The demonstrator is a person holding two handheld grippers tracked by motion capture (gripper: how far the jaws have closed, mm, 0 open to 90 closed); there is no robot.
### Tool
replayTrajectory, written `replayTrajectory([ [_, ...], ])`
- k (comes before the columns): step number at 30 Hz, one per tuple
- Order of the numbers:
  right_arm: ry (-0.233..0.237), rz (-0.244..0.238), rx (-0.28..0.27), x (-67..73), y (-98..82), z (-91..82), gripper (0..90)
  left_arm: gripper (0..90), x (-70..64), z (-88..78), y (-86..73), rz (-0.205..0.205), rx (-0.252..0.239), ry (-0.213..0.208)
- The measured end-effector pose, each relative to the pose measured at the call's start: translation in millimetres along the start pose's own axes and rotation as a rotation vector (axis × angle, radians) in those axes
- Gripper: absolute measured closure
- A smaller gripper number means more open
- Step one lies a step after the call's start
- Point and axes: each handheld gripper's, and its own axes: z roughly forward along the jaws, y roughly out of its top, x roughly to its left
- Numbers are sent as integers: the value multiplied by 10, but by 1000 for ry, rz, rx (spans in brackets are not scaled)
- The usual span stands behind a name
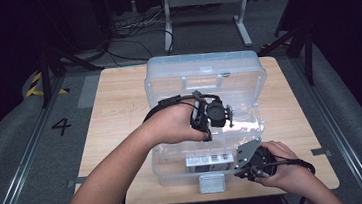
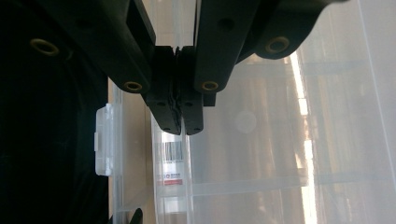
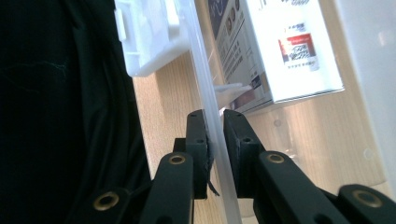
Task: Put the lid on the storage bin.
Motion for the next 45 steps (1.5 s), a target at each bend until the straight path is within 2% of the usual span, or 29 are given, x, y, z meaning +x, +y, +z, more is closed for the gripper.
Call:
replayTrajectory([
  [8, 0, -5, -12, 3, 2, -88, 813, 872, 6, -3, -6, -5, -5, -4],
  [12, -1, -28, -47, 5, 31, -197, 798, 872, 11, -2, -17, -12, -15, -6],
  [15, -8, -29, -63, 9, 36, -268, 788, 872, 14, -1, -21, -20, -17, -13],
  [18, -5, -18, -103, 1, 30, -389, 771, 873, 6, 0, -19, -25, -16, -8],
  [24, -6, 27, -168, -47, -28, -556, 789, 874, 13, -3, -29, -31, -18, -10],
  [33, -27, 55, -225, -71, -32, -692, 853, 872, -3, 10, -50, -29, -31, -17],
  [36, -41, 95, -246, -96, -41, -743, 881, 871, -5, 13, -52, -30, -34, -18],
  [38, -32, 117, -268, -112, -51, -770, 887, 868, -7, 10, -52, -27, -33, -17],
  [40, -30, 119, -276, -120, -57, -782, 891, 868, -7, 14, -59, -26, -42, -15],
  [45, -80, 175, -343, -174, -102, -863, 900, 864, -16, 17, -63, -28, -40, -18],
])
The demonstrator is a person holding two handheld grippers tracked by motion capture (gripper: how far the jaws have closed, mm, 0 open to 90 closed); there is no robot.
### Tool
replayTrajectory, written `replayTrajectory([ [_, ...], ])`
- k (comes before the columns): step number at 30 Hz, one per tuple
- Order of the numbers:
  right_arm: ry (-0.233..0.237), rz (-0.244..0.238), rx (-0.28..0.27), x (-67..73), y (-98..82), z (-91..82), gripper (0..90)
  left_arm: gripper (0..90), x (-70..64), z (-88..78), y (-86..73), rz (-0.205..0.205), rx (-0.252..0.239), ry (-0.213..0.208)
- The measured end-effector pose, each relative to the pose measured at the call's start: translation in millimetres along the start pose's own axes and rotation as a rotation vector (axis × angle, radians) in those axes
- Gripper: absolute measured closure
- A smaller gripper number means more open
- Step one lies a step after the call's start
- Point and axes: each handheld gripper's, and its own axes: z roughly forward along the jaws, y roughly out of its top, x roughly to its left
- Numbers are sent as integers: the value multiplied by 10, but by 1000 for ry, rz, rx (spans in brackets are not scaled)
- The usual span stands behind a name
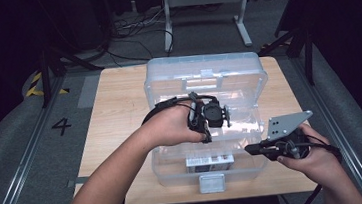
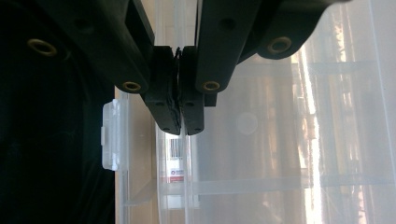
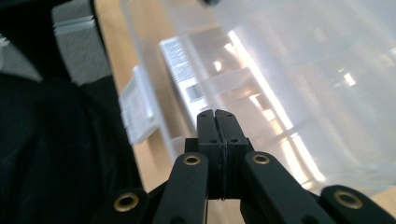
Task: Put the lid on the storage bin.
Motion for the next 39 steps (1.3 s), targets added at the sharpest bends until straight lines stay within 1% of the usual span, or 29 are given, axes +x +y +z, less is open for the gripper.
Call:
replayTrajectory([
  [1, -19, 7, -30, -18, 0, -22, 900, 864, -2, 3, 3, -4, 1, -2],
  [5, -55, 41, -80, -67, -8, -65, 900, 866, -12, 11, 3, -10, 1, -4],
  [6, -72, 52, -99, -83, -12, -82, 900, 866, -13, 11, 1, -10, 0, -4],
  [9, -103, 83, -137, -130, -30, -111, 900, 868, -17, 11, -15, -17, -9, -5],
  [12, -83, 113, -179, -167, -43, -129, 900, 862, -24, 9, -32, -15, -7, -8],
  [13, -86, 115, -191, -172, -42, -136, 900, 860, -28, 9, -36, -12, -7, -7],
  [15, -116, 118, -203, -183, -41, -160, 900, 859, -39, 16, -44, -13, -5, -9],
  [16, -118, 125, -216, -190, -42, -170, 900, 860, -39, 16, -44, -13, -5, -9],
  [17, -118, 125, -216, -190, -42, -170, 900, 860, -41, 20, -48, -9, -7, -12],
  [21, -154, 146, -250, -224, -52, -211, 900, 863, -52, 31, -64, -10, -8, -15],
  [23, -169, 160, -268, -248, -66, -225, 900, 863, -61, 35, -62, -8, 0, -19],
  [25, -181, 175, -273, -269, -78, -229, 900, 862, -72, 39, -57, -7, 7, -21],
  [27, -202, 190, -264, -280, -90, -229, 900, 862, -86, 47, -54, -6, 13, -21],
  [32, -228, 226, -292, -332, -129, -253, 900, 844, -124, 80, -48, 6, 12, -26],
  [34, -241, 235, -304, -345, -141, -268, 900, 844, -142, 99, -43, 13, 27, -28],
  [35, -245, 242, -305, -353, -147, -275, 900, 842, -152, 106, -42, 11, 32, -27],
  [37, -269, 250, -305, -355, -154, -284, 900, 832, -168, 118, -38, 9, 42, -28],
  [38, -274, 251, -302, -357, -156, -286, 900, 824, -173, 120, -35, 13, 56, -28],
  [39, -274, 253, -306, -359, -157, -288, 900, 822, -185, 127, -34, 18, 49, -37],
])
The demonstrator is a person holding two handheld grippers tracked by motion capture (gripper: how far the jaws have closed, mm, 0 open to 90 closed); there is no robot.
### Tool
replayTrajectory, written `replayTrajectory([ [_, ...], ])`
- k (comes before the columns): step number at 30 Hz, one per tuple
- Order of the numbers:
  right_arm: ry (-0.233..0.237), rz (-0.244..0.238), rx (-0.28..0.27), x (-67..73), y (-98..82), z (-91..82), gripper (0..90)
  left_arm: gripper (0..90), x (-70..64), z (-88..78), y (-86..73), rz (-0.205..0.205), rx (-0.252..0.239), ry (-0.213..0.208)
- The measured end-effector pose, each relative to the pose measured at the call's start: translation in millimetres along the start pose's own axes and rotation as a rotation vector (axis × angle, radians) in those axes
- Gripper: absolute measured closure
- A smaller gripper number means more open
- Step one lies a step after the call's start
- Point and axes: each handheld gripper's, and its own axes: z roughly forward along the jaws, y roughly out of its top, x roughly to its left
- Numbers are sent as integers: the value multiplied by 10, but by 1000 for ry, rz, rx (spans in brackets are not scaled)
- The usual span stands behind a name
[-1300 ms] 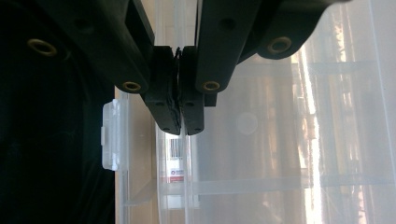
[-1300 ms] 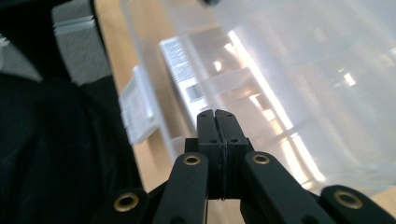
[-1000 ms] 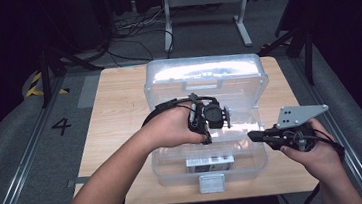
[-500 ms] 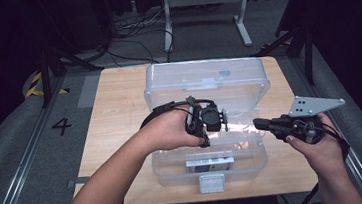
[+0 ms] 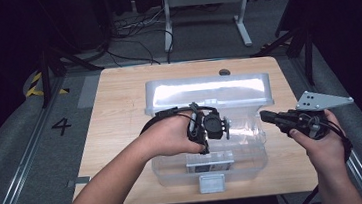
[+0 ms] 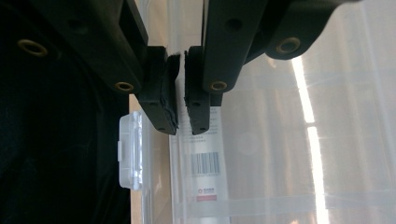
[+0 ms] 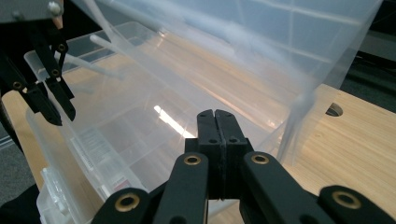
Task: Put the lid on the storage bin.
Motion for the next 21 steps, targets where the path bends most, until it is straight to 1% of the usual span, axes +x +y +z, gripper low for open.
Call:
replayTrajectory([
  [1, -2, 6, -8, -2, -1, -4, 900, 812, -21, 3, 2, -2, -2, -10],
  [2, -2, 9, -9, -6, 0, -6, 900, 802, -35, -1, 6, 10, -3, -1],
  [3, -8, 11, -14, -9, 0, -10, 900, 798, -54, -7, 4, 9, -17, 0],
  [4, -13, 18, -20, -15, -2, -18, 900, 776, -54, -7, 4, 9, -17, 0],
  [5, -13, 21, -17, -22, -3, -20, 900, 757, -70, -22, -2, 21, -27, -4],
  [7, -13, 25, -19, -24, -5, -21, 900, 755, -69, -34, -7, 28, -22, 0],
  [8, -12, 25, -20, -23, -7, -21, 900, 755, -82, -33, -19, 17, -32, 1],
  [9, -13, 25, -19, -20, -6, -20, 900, 753, -81, -47, -29, 25, -23, 5],
  [10, -18, 22, -18, -18, -5, -19, 900, 748, -98, -50, -48, 12, -33, 5],
  [11, -15, 23, -17, -19, -4, -18, 900, 744, -104, -61, -63, 14, -36, 11],
  [12, -16, 23, -18, -21, -4, -19, 900, 739, -110, -74, -82, 13, -36, 12],
  [13, -13, 23, -18, -23, -4, -19, 900, 736, -117, -96, -121, 4, -47, 10],
  [14, -13, 23, -18, -23, -4, -19, 900, 736, -117, -96, -121, 4, -47, 10],
  [15, -10, 21, -17, -27, -4, -17, 900, 736, -118, -130, -174, 0, -50, 9],
  [16, -10, 21, -16, -28, -4, -16, 900, 737, -129, -144, -218, -15, -69, 9],
  [19, -11, 18, -11, -28, -2, -14, 900, 736, -142, -183, -308, -32, -80, 6],
  [20, -11, 17, -10, -25, -1, -16, 900, 736, -142, -183, -308, -32, -80, 6],
  [21, -12, 16, -9, -23, -2, -18, 900, 732, -153, -192, -382, -47, -78, 8],
])
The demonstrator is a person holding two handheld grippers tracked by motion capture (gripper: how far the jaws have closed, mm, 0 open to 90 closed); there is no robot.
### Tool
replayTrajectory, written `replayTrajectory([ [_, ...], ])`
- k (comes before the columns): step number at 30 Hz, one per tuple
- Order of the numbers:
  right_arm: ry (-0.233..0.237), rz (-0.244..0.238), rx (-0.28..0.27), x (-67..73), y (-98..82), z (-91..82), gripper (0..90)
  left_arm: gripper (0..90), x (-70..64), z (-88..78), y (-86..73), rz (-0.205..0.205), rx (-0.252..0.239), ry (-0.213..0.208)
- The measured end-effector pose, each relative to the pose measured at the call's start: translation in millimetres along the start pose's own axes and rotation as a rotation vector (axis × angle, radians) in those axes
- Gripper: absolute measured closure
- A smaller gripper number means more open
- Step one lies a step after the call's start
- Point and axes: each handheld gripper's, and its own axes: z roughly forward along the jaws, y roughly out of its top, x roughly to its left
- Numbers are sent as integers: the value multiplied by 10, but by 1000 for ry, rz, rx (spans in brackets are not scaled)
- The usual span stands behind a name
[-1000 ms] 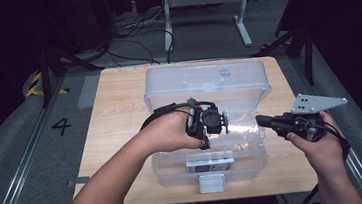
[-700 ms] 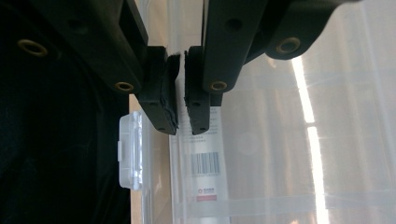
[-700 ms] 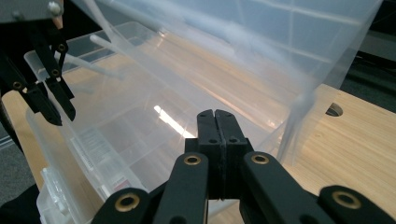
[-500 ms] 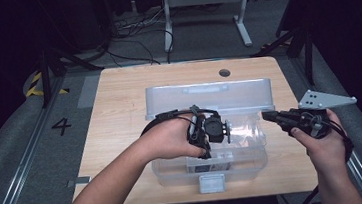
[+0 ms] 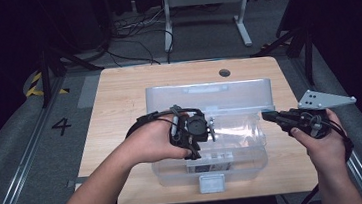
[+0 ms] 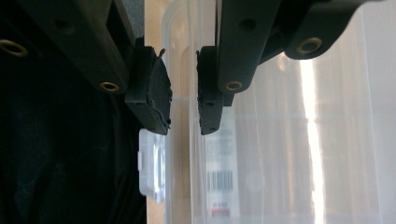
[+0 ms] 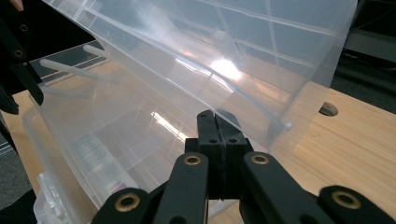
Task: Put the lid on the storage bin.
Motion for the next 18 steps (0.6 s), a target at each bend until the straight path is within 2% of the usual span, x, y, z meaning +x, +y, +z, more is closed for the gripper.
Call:
replayTrajectory([
  [4, 3, 0, 4, -1, -1, -8, 900, 727, -1, -25, -95, -20, -7, -1],
  [7, 2, -3, 5, -2, 3, -11, 900, 728, 2, -83, -228, -50, -33, -4],
  [10, 2, -8, 8, -3, 8, -8, 900, 735, 4, -159, -350, -61, -62, -14],
  [18, 4, -11, 12, -6, 9, -3, 900, 736, -12, -284, -572, -105, -104, 15],
])
